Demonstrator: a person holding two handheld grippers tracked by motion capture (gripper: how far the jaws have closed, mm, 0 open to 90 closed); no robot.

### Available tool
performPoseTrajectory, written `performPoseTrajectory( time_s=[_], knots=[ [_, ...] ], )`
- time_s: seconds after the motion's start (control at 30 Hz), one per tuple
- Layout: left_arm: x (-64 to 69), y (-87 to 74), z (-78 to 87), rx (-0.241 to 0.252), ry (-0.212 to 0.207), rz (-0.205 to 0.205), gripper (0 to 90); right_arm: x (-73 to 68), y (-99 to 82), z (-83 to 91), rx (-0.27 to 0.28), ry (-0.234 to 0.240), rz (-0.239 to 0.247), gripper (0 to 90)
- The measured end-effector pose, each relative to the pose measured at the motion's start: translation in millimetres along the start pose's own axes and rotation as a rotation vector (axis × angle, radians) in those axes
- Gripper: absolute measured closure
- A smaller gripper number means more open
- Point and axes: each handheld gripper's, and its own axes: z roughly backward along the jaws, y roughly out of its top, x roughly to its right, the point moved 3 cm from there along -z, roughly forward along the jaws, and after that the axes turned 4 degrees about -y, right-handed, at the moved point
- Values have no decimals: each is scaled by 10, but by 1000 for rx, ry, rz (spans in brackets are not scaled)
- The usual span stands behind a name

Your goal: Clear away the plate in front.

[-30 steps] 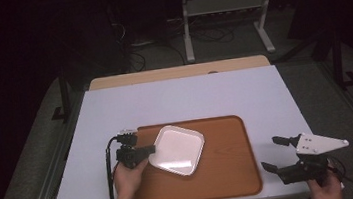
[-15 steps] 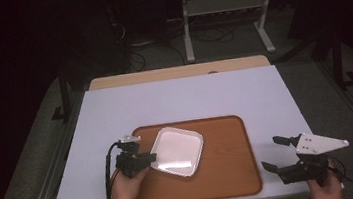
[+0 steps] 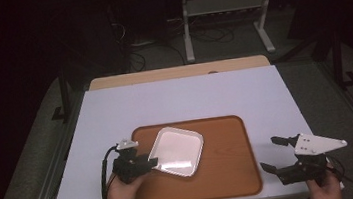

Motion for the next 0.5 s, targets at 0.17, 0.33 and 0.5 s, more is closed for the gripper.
performPoseTrajectory(
  time_s=[0.17, 0.33, 0.5],
  knots=[
    [-7, -4, 7, 4, -30, 8, 525, -1, 1, -7, -1, 4, 2, 128],
    [16, -28, 17, -4, -51, 15, 522, 18, -5, 4, 5, -2, -6, 127],
    [61, -54, 25, -13, -62, 11, 516, 25, -6, 7, 4, -7, -10, 127]
  ],
)
